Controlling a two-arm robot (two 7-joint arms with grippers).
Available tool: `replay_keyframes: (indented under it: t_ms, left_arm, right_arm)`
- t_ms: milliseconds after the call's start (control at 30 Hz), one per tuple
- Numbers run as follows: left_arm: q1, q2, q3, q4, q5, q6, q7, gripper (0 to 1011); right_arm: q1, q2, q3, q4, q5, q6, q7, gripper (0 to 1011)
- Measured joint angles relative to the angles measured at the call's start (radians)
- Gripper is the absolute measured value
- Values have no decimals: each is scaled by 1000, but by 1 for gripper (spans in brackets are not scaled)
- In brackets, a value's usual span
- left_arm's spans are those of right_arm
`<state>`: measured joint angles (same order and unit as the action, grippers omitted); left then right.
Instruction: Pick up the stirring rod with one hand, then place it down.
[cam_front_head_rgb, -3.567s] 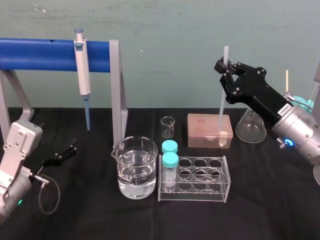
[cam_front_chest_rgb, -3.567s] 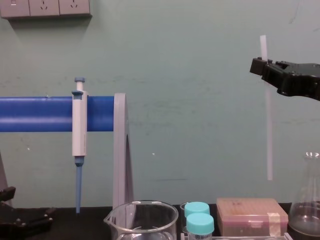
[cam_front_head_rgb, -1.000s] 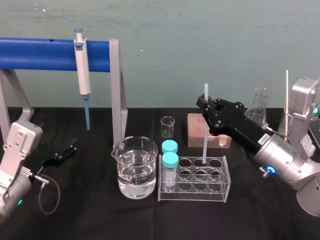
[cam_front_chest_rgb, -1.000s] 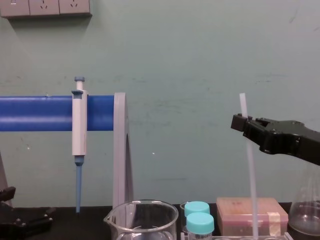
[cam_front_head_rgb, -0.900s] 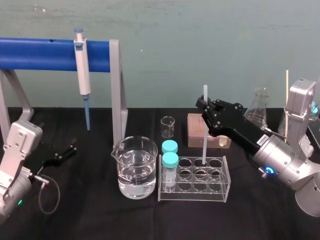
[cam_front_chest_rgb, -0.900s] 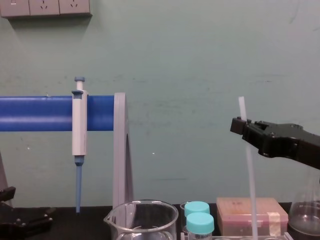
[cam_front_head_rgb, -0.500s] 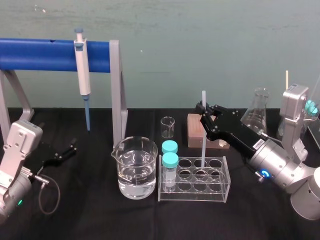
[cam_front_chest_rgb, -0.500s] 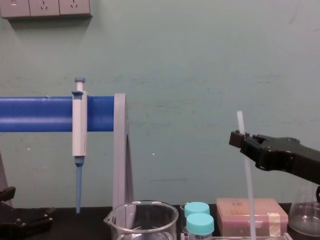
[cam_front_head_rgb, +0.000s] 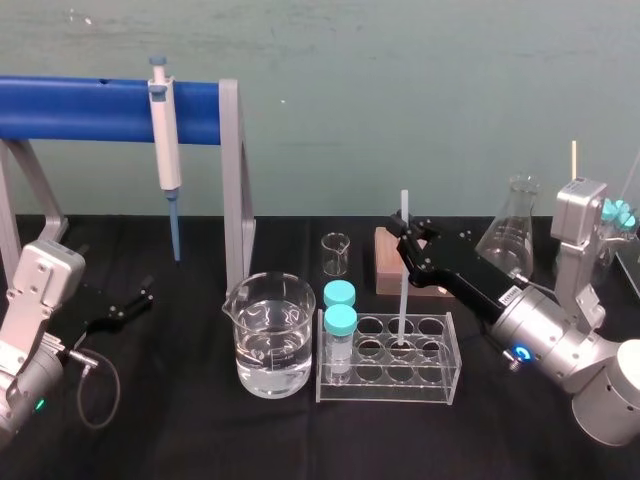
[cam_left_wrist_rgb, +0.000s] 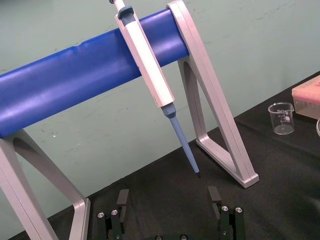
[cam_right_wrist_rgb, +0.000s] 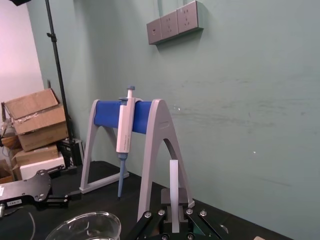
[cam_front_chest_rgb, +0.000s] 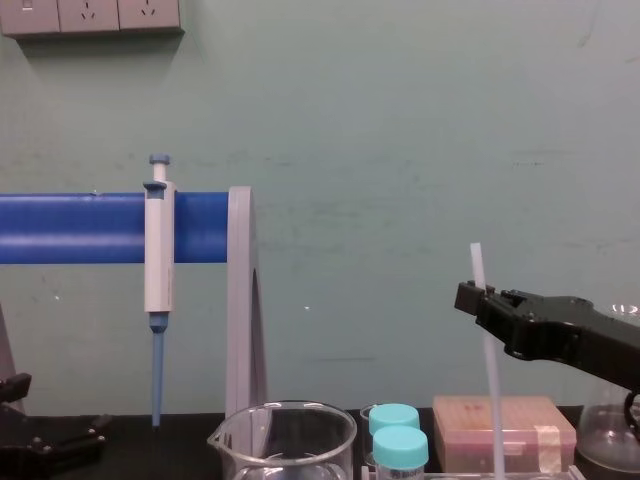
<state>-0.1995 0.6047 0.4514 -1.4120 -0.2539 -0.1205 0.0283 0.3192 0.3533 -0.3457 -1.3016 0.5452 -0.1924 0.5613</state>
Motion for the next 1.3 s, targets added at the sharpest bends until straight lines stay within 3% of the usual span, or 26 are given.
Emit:
replay_keyframes:
  t_ms: [467,1300]
  left_arm:
    - [0,0,0,0,0,0,0,1000]
    - [0,0,0,0,0,0,0,1000]
  right_arm:
    - [-8,-24,-9,41,-44,-88,20,67]
    - [-23,-35,1,67,-91,-95,5,67]
